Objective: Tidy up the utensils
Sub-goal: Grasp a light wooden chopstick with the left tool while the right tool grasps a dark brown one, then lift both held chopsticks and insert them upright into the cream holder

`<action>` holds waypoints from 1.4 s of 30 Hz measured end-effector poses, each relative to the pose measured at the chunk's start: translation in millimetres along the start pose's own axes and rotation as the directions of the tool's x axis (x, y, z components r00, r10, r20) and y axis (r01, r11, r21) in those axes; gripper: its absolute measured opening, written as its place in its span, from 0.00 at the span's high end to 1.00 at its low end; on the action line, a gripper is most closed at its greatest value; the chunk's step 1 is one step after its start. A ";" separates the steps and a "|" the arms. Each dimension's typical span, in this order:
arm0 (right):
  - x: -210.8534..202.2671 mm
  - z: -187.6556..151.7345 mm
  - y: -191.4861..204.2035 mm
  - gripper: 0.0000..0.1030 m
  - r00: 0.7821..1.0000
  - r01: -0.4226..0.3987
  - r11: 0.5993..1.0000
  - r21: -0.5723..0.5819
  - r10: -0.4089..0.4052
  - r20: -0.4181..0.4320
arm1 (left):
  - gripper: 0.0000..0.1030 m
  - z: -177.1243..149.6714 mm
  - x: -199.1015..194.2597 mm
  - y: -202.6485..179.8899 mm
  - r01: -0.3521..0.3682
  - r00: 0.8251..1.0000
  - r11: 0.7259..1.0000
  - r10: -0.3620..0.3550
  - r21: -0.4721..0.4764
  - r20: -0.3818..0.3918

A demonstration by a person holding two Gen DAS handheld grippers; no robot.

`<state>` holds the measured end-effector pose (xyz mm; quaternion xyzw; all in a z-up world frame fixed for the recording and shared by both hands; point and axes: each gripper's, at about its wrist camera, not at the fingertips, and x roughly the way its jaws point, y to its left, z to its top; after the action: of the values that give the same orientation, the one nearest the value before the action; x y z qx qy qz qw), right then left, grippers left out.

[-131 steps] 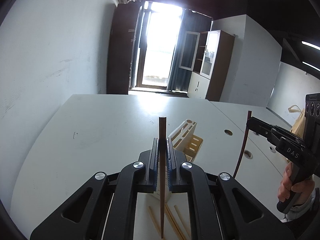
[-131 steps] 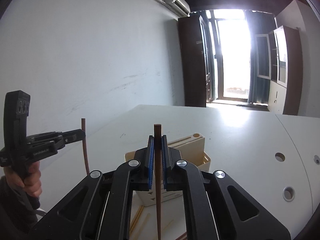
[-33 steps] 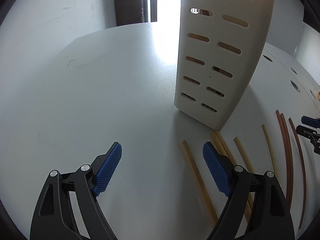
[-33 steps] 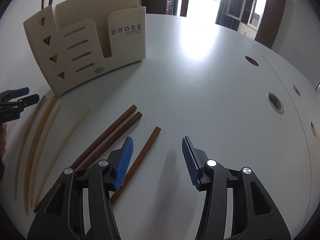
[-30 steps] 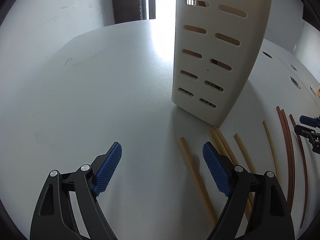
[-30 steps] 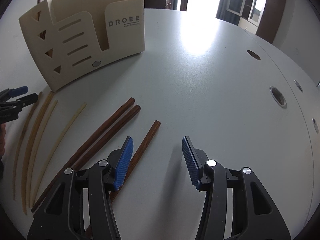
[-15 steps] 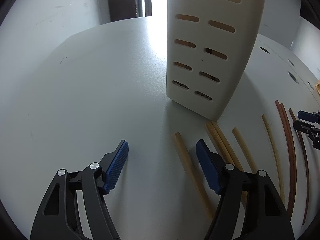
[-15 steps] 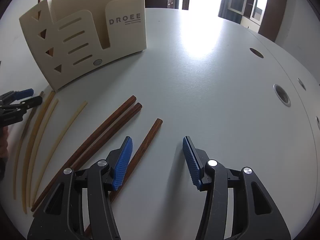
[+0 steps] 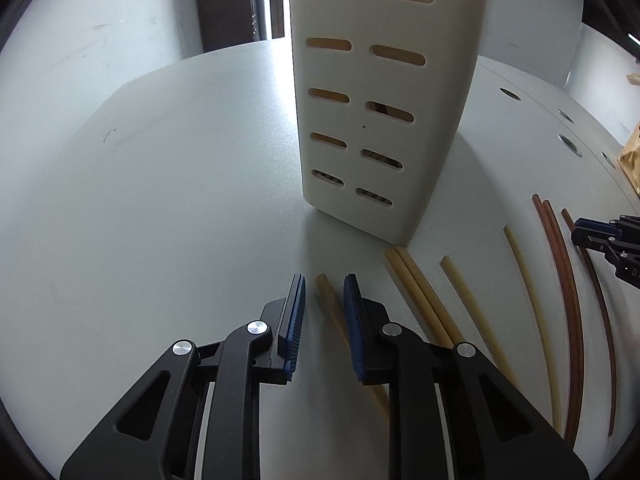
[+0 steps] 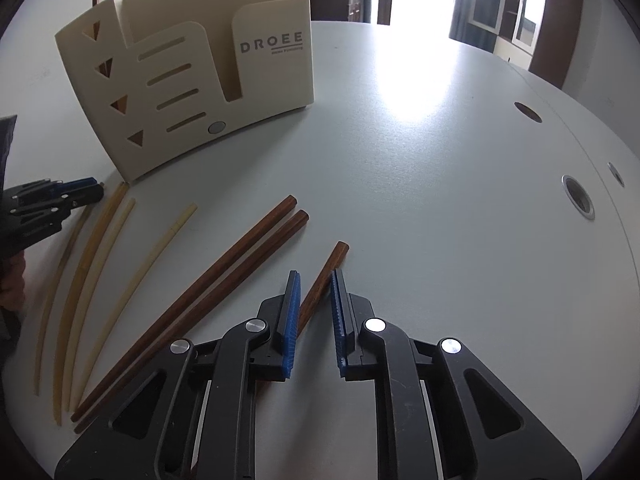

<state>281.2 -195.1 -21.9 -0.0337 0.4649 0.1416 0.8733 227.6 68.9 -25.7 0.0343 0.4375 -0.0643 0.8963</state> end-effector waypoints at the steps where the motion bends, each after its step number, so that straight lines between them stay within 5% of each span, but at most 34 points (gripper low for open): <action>1: -0.2 0.0 0.3 0.85 1.000 0.001 1.000 0.000 -0.001 0.001 | 0.84 -0.5 -0.6 0.7 0.001 1.000 1.000 -0.001 -0.002 -0.001; 8: -0.4 -0.6 0.3 0.88 1.000 0.001 1.000 -0.001 -0.001 0.004 | 0.93 3.3 -1.0 1.3 0.007 1.000 1.000 -0.007 -0.010 -0.004; 21: -0.5 1.8 -13.8 0.93 0.999 -0.054 0.996 0.076 0.053 0.008 | 0.94 13.0 -2.4 24.9 0.077 0.997 0.994 -0.079 -0.080 -0.025; 32: -53.4 14.2 -8.4 0.93 0.968 -0.137 0.987 0.083 0.116 0.223 | 0.94 24.3 -45.6 45.2 0.107 0.991 0.988 -0.097 -0.111 0.089; 42: -95.5 28.4 2.6 0.93 0.927 -0.164 0.986 0.040 0.140 0.349 | 0.94 26.5 -48.1 35.9 0.104 0.992 0.988 -0.094 -0.113 0.089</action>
<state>252.9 -207.8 72.8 0.0579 0.3107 0.1967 0.9281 224.2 105.4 28.6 -0.0430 0.4040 -0.0844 0.9099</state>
